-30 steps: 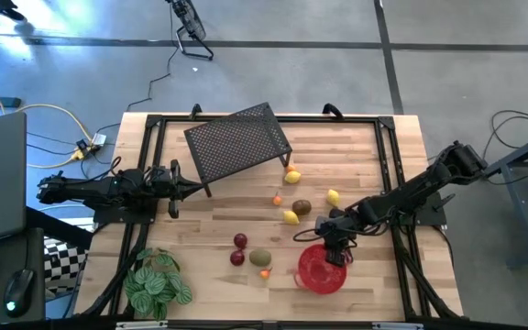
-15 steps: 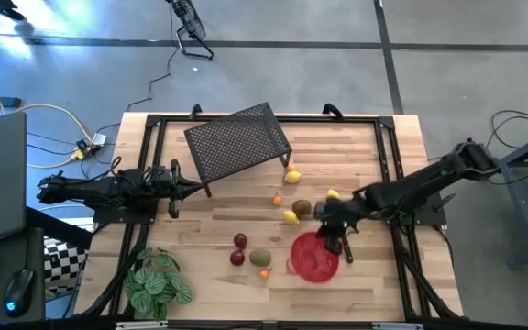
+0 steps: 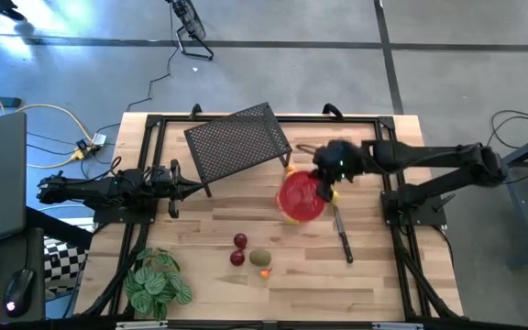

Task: Pick & Place Fruit
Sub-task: Put the red strainer bowl on the shelf

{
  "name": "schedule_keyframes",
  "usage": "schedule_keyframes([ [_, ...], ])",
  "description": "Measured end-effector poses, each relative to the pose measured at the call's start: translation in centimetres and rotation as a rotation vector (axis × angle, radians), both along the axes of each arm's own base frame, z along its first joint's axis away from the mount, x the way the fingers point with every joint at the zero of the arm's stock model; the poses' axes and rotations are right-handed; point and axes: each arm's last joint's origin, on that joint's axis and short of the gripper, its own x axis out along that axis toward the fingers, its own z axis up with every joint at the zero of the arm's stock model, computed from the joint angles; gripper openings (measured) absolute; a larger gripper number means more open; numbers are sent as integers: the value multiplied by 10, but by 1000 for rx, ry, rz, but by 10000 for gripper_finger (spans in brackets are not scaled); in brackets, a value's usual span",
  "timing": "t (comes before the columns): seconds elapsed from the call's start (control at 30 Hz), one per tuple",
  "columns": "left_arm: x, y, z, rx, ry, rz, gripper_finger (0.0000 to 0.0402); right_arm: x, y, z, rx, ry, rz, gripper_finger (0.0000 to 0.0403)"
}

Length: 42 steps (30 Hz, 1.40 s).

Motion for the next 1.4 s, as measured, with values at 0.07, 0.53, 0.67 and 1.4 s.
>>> schedule_keyframes([
  [0.07,0,0,0,0,0,0,0,0,-11,8,-22,-17,2,4],
  [0.53,0,0,0,0,-1,2,0,55,-71,53,-210,-74,104,3],
  [0.67,0,0,0,0,-1,2,0,81,-93,59,-220,-69,155,3],
  [1.4,0,0,1,-23,-6,0,0,124,-198,65,-148,39,162,3],
])
